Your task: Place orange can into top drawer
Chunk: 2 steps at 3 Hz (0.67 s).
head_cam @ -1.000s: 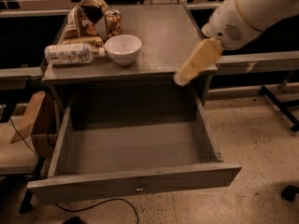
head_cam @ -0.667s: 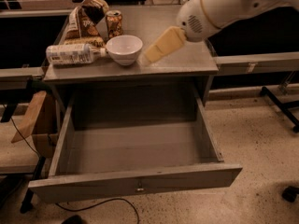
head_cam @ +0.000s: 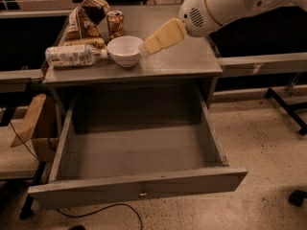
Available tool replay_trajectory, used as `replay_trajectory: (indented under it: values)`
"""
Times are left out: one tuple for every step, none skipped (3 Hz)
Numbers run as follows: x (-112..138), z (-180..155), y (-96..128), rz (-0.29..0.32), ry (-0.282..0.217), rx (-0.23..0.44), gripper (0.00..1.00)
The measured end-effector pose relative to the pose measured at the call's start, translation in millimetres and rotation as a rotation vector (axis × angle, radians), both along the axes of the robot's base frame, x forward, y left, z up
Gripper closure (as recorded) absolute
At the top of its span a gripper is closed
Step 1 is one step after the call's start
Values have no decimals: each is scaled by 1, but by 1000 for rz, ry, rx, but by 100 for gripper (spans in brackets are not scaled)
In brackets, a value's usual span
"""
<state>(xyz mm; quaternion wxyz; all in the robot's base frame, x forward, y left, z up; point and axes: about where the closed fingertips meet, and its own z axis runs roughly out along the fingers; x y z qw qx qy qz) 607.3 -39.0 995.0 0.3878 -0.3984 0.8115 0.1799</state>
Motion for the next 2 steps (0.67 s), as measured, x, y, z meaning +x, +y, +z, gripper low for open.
replay_trajectory:
  values:
    - [12,-8,4,-45,-17,48,0]
    - [51,-40,20,-119,-23,130,0]
